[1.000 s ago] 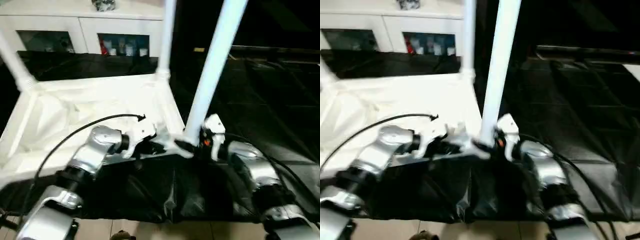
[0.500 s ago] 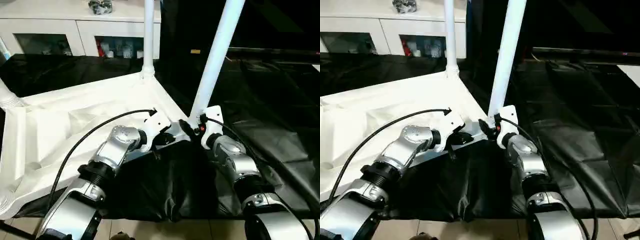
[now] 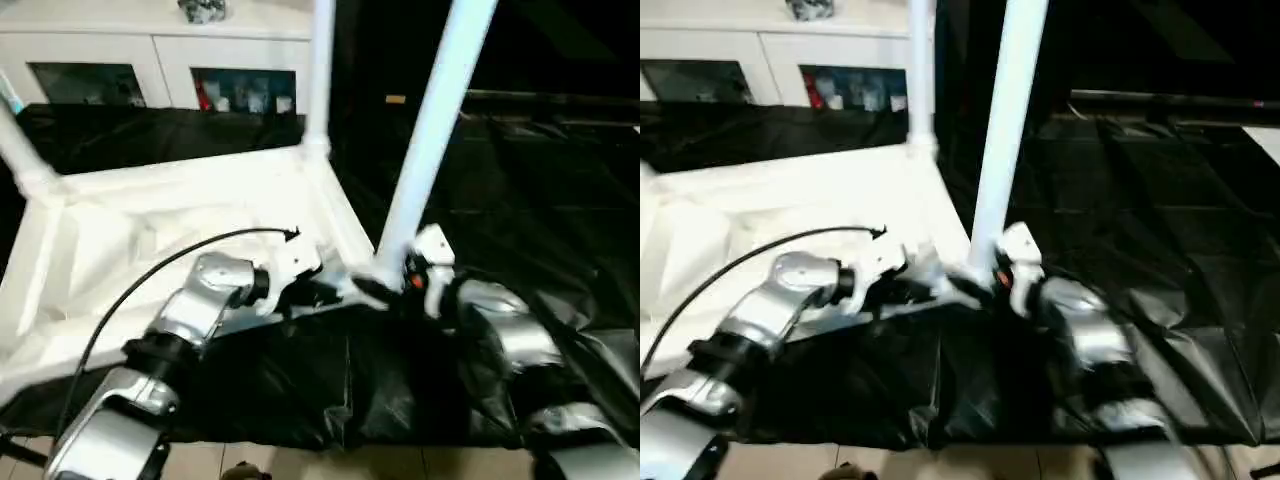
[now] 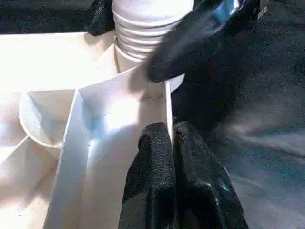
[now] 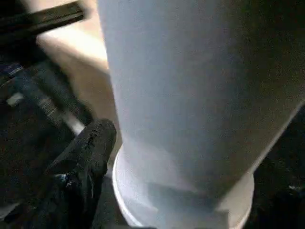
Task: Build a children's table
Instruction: Rotate leg to tighten
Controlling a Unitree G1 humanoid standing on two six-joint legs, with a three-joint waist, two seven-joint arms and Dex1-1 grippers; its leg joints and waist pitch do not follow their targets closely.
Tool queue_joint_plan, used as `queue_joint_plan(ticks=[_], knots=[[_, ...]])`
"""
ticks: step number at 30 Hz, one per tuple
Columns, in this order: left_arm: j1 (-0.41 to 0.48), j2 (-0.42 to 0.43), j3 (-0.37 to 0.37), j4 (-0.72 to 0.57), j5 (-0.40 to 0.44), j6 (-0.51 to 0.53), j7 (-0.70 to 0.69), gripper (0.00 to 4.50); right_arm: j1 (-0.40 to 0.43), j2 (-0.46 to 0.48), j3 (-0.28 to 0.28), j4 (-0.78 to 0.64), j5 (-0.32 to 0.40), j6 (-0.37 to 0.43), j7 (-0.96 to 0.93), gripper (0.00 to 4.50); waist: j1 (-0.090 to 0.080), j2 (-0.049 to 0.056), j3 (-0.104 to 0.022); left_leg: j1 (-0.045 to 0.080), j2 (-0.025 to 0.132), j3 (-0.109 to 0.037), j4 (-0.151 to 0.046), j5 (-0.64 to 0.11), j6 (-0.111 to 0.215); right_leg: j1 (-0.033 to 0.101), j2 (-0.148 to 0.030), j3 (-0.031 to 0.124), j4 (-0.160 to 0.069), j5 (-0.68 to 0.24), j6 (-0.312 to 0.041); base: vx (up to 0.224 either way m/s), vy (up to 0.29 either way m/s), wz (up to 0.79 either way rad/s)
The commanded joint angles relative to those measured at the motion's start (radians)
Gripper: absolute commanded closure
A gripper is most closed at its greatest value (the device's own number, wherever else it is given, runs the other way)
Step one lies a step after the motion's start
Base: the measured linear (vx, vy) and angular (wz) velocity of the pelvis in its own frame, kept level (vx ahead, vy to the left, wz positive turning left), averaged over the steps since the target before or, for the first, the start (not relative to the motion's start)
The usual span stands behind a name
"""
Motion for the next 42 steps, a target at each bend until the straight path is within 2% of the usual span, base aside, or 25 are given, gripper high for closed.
queue_joint_plan(ticks=[1, 3, 6, 16, 17, 19, 21, 22, 23, 24, 25, 26, 28, 30, 31, 33, 34, 35, 37, 41, 42], knots=[[0.002, 0.001, -0.042, -0.027, -0.007, -0.013, -0.063, 4.50, 0.015, -0.008, 0.058, -0.060, 0.022, 0.030, 0.119, 1.02, 0.005, 0.003, -0.058, 0.016, 0.062, -0.017, -0.073, -0.234, 0.053, 0.044, -0.095, 0.056, -0.079, -0.197, -0.221, 0.000, 0.000, 0.00], [0.002, 0.008, -0.044, -0.027, -0.008, -0.014, -0.075, 4.50, 0.019, -0.016, 0.064, -0.071, 0.025, 0.038, 0.140, 1.10, 0.005, 0.002, -0.058, 0.016, 0.062, -0.018, -0.074, -0.236, 0.047, 0.042, -0.096, 0.055, -0.079, -0.212, -0.221, 0.000, 0.000, 0.00], [0.009, 0.033, -0.049, -0.036, -0.012, -0.004, -0.118, 4.50, 0.024, -0.030, 0.078, -0.089, 0.028, 0.057, 0.182, 1.46, 0.010, 0.002, -0.057, 0.019, 0.063, -0.019, -0.075, -0.244, 0.034, 0.040, -0.098, 0.057, -0.083, -0.250, -0.214, 0.000, 0.000, 0.00], [0.009, 0.053, -0.051, -0.036, -0.013, 0.006, -0.154, 4.50, 0.030, -0.039, 0.094, -0.118, 0.030, 0.081, 0.222, 1.70, 0.009, -0.001, -0.062, 0.014, 0.059, -0.018, -0.070, -0.195, 0.043, 0.044, -0.096, 0.055, -0.072, -0.162, -0.232, 0.000, 0.000, 0.00], [0.007, 0.046, -0.043, -0.030, -0.015, 0.014, -0.138, 4.50, 0.028, -0.030, 0.088, -0.113, 0.029, 0.083, 0.207, 1.71, 0.010, 0.003, -0.061, 0.014, 0.059, -0.018, -0.071, -0.200, 0.042, 0.044, -0.098, 0.054, -0.074, -0.176, -0.231, 0.000, 0.000, 0.00], [-0.003, 0.021, -0.023, -0.010, -0.009, 0.023, -0.072, 4.50, 0.017, -0.008, 0.075, -0.086, 0.011, 0.079, 0.139, 1.71, 0.008, 0.001, -0.059, 0.015, 0.059, -0.018, -0.072, -0.215, 0.035, 0.043, -0.098, 0.055, -0.077, -0.202, -0.227, 0.000, 0.000, 0.00], [-0.021, -0.014, 0.001, 0.021, 0.006, 0.029, 0.029, 4.50, -0.010, 0.028, 0.050, -0.024, -0.028, 0.061, -0.007, 1.71, 0.004, 0.002, -0.056, 0.019, 0.058, -0.019, -0.074, -0.237, 0.019, 0.037, -0.099, 0.056, -0.082, -0.248, -0.221, 0.000, 0.000, 0.00], [-0.035, -0.038, 0.014, 0.043, 0.019, 0.033, 0.099, 4.50, -0.034, 0.055, 0.026, 0.025, -0.046, 0.061, -0.116, 1.71, 0.000, -0.001, -0.054, 0.023, 0.057, -0.022, -0.078, -0.269, 0.003, 0.037, -0.100, 0.054, -0.088, -0.311, -0.209, 0.000, 0.000, 0.00], [-0.035, -0.038, 0.014, 0.043, 0.019, 0.033, 0.099, 4.50, -0.034, 0.055, 0.026, 0.025, -0.046, 0.061, -0.116, 1.72, -0.002, 0.001, -0.052, 0.026, 0.056, -0.024, -0.078, -0.286, -0.009, 0.034, -0.102, 0.055, -0.094, -0.362, -0.194, 0.000, 0.000, 0.00], [-0.047, -0.060, 0.023, 0.060, 0.027, 0.042, 0.154, 4.50, -0.056, 0.082, 0.000, 0.070, -0.054, 0.060, -0.213, 1.72, -0.003, -0.002, -0.053, 0.026, 0.055, -0.025, -0.078, -0.289, -0.010, 0.036, -0.103, 0.055, -0.096, -0.379, -0.184, 0.000, 0.000, 0.00], [-0.060, -0.088, 0.029, 0.075, 0.036, 0.058, 0.210, 4.50, -0.078, 0.115, -0.024, 0.114, -0.056, 0.064, -0.308, 1.72, -0.008, 0.000, -0.053, 0.024, 0.056, -0.025, -0.079, -0.282, -0.017, 0.033, -0.103, 0.058, -0.095, -0.376, -0.181, 0.000, 0.000, 0.00], [-0.074, -0.125, 0.035, 0.093, 0.040, 0.084, 0.267, 4.50, -0.098, 0.152, -0.039, 0.156, -0.059, 0.063, -0.397, 1.72, -0.016, 0.008, -0.053, 0.025, 0.056, -0.027, -0.081, -0.293, -0.029, 0.031, -0.100, 0.056, -0.095, -0.371, -0.185, 0.000, 0.000, 0.00], [-0.083, -0.149, 0.038, 0.107, 0.044, 0.095, 0.302, 4.50, -0.111, 0.174, -0.045, 0.180, -0.064, 0.062, -0.453, 1.73, -0.020, 0.007, -0.054, 0.024, 0.053, -0.027, -0.080, -0.299, -0.029, 0.033, -0.099, 0.056, -0.097, -0.361, -0.180, 0.000, 0.000, 0.00], [-0.088, -0.159, 0.040, 0.113, 0.046, 0.099, 0.318, 4.50, -0.117, 0.184, -0.047, 0.189, -0.066, 0.063, -0.478, 1.73, -0.019, 0.005, -0.057, 0.021, 0.053, -0.025, -0.078, -0.282, -0.015, 0.036, -0.100, 0.058, -0.094, -0.318, -0.185, 0.000, 0.000, 0.00], [-0.106, -0.185, 0.040, 0.143, 0.055, 0.093, 0.362, 4.50, -0.132, 0.224, -0.049, 0.204, -0.066, 0.061, -0.524, 1.73, -0.017, 0.005, -0.059, 0.018, 0.052, -0.023, -0.076, -0.257, -0.004, 0.038, -0.098, 0.059, -0.091, -0.279, -0.190, 0.000, 0.000, 0.00], [-0.112, -0.188, 0.037, 0.151, 0.061, 0.083, 0.367, 4.50, -0.133, 0.236, -0.039, 0.203, -0.075, 0.053, -0.525, 1.73, -0.016, 0.003, -0.060, 0.018, 0.052, -0.023, -0.075, -0.240, 0.001, 0.039, -0.099, 0.058, -0.088, -0.253, -0.193, 0.000, 0.000, 0.00], [-0.115, -0.185, 0.037, 0.155, 0.062, 0.058, 0.352, 4.50, -0.133, 0.249, -0.018, 0.205, -0.095, 0.033, -0.504, 1.17, -0.015, 0.004, -0.061, 0.014, 0.051, -0.022, -0.074, -0.225, 0.012, 0.042, -0.098, 0.057, -0.085, -0.223, -0.197, 0.000, 0.000, 0.00], [-0.111, -0.180, 0.035, 0.150, 0.060, 0.050, 0.332, 4.50, -0.135, 0.252, -0.021, 0.206, -0.092, 0.029, -0.488, 1.17, -0.015, 0.002, -0.062, 0.013, 0.050, -0.021, -0.073, -0.214, 0.019, 0.043, -0.097, 0.057, -0.084, -0.207, -0.199, 0.000, 0.000, 0.00], [-0.108, -0.175, 0.034, 0.146, 0.059, 0.046, 0.316, 4.50, -0.139, 0.254, -0.028, 0.210, -0.085, 0.027, -0.479, 1.03, -0.016, 0.005, -0.061, 0.014, 0.052, -0.021, -0.074, -0.219, 0.021, 0.042, -0.098, 0.057, -0.083, -0.211, -0.202, 0.000, 0.000, 0.00], [-0.089, -0.156, 0.023, 0.124, 0.053, 0.017, 0.261, 4.50, -0.146, 0.236, -0.026, 0.205, -0.079, 0.016, -0.439, 0.58, -0.020, 0.004, -0.058, 0.016, 0.054, -0.022, -0.077, -0.254, 0.016, 0.041, -0.099, 0.057, -0.089, -0.266, -0.194, 0.000, 0.000, 0.00], [-0.089, -0.156, 0.023, 0.124, 0.053, 0.017, 0.261, 4.50, -0.146, 0.236, -0.026, 0.205, -0.079, 0.016, -0.439, 0.58, -0.022, 0.004, -0.057, 0.014, 0.053, -0.023, -0.078, -0.257, 0.016, 0.042, -0.099, 0.058, -0.090, -0.275, -0.191, 0.000, 0.000, 0.00]])
